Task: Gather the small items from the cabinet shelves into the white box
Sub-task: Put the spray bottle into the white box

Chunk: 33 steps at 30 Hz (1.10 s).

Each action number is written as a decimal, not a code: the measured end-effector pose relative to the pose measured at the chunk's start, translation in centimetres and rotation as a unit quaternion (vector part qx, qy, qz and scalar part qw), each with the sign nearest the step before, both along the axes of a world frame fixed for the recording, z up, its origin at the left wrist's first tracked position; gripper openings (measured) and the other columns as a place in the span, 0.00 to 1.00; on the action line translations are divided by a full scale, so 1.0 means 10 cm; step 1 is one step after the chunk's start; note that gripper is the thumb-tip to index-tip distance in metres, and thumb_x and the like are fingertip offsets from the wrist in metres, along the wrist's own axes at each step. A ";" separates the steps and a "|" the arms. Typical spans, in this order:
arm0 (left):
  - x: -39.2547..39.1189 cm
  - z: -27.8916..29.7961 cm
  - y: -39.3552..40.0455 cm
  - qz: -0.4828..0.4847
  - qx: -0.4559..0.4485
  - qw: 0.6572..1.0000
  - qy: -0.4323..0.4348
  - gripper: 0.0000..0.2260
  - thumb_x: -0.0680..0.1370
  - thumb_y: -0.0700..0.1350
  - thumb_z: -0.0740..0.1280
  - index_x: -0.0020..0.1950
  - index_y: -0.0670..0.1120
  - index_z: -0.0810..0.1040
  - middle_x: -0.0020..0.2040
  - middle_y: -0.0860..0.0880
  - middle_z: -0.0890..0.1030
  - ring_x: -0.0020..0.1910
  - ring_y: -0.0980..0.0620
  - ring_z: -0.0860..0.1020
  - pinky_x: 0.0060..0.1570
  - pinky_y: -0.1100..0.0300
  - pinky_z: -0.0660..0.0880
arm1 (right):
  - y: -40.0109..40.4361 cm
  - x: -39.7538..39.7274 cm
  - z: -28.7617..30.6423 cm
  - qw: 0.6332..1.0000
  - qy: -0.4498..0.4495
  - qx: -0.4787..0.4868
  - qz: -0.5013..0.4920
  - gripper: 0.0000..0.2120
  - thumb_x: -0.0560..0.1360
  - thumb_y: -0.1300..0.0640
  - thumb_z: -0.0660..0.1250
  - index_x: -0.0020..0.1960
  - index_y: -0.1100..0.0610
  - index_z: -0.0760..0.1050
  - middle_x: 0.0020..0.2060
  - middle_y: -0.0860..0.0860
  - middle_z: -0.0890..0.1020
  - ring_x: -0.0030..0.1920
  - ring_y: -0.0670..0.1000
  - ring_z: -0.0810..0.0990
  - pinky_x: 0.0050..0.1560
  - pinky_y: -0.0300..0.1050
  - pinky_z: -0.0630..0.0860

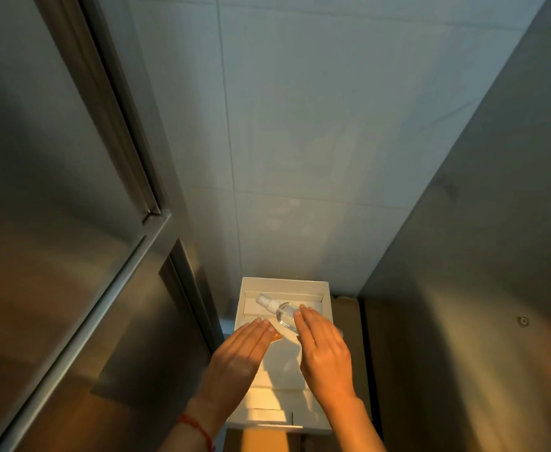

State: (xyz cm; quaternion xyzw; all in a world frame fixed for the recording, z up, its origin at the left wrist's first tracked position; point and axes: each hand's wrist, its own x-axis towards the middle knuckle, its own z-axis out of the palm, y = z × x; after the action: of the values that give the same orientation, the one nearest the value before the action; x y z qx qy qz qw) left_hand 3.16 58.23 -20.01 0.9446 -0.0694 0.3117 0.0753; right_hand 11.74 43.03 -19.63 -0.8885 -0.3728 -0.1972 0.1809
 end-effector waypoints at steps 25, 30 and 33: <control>0.44 -1.03 0.05 -0.028 -0.044 0.997 0.059 0.27 0.59 0.44 0.78 0.57 0.43 0.78 0.49 0.44 0.84 0.49 0.48 0.83 0.51 0.53 0.77 | 0.11 0.27 -1.07 0.993 0.095 -0.026 -0.060 0.33 0.46 0.69 0.83 0.51 0.63 0.82 0.48 0.57 0.84 0.47 0.56 0.84 0.46 0.48 0.80; 0.57 -1.17 0.05 -0.018 -0.047 0.997 0.065 0.25 0.55 0.42 0.82 0.51 0.41 0.83 0.48 0.45 0.84 0.48 0.48 0.83 0.54 0.56 0.74 | 0.16 0.33 -1.24 0.991 0.111 -0.032 -0.071 0.34 0.44 0.68 0.83 0.50 0.62 0.83 0.47 0.57 0.84 0.46 0.55 0.84 0.46 0.47 0.80; 0.64 -1.30 0.04 -0.012 -0.062 0.995 0.079 0.26 0.53 0.45 0.83 0.49 0.41 0.84 0.46 0.45 0.85 0.46 0.49 0.84 0.53 0.58 0.72 | 0.16 0.36 -1.38 0.989 0.118 -0.043 -0.079 0.34 0.44 0.69 0.83 0.50 0.62 0.83 0.47 0.57 0.84 0.46 0.55 0.84 0.46 0.47 0.80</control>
State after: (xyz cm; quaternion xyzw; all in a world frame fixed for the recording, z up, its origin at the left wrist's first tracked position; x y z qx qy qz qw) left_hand 9.51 58.64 -33.03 0.9590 -0.0553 0.2385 0.1426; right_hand 15.37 44.67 -33.47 -0.9392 -0.2859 -0.0884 0.1686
